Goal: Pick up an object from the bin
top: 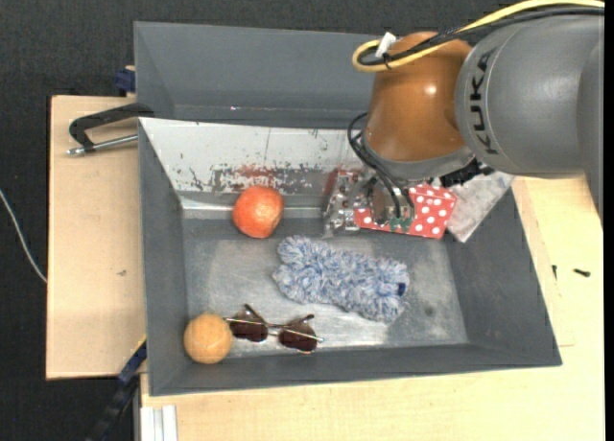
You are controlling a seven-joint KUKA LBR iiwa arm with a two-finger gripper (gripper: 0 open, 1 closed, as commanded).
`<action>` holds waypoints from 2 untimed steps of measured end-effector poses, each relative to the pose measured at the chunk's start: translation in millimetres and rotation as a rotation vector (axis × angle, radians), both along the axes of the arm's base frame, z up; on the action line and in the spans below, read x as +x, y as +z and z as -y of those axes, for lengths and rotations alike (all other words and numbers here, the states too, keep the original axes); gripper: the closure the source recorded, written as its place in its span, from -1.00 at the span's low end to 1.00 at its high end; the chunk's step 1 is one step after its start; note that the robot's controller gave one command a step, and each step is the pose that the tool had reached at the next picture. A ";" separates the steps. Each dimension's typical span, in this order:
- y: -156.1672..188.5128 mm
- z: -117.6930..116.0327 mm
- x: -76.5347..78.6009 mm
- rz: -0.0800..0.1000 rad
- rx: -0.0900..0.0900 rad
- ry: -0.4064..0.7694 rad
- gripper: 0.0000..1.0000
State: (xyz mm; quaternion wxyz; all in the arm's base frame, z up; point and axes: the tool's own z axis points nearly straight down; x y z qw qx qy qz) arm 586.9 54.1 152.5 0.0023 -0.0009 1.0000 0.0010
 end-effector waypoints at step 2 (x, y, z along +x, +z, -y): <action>-13.4 -10.3 6.8 -0.001 0.000 -0.040 -1.00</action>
Offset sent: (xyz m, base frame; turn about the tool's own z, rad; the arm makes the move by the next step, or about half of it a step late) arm 0.0000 0.0000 0.0000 0.0000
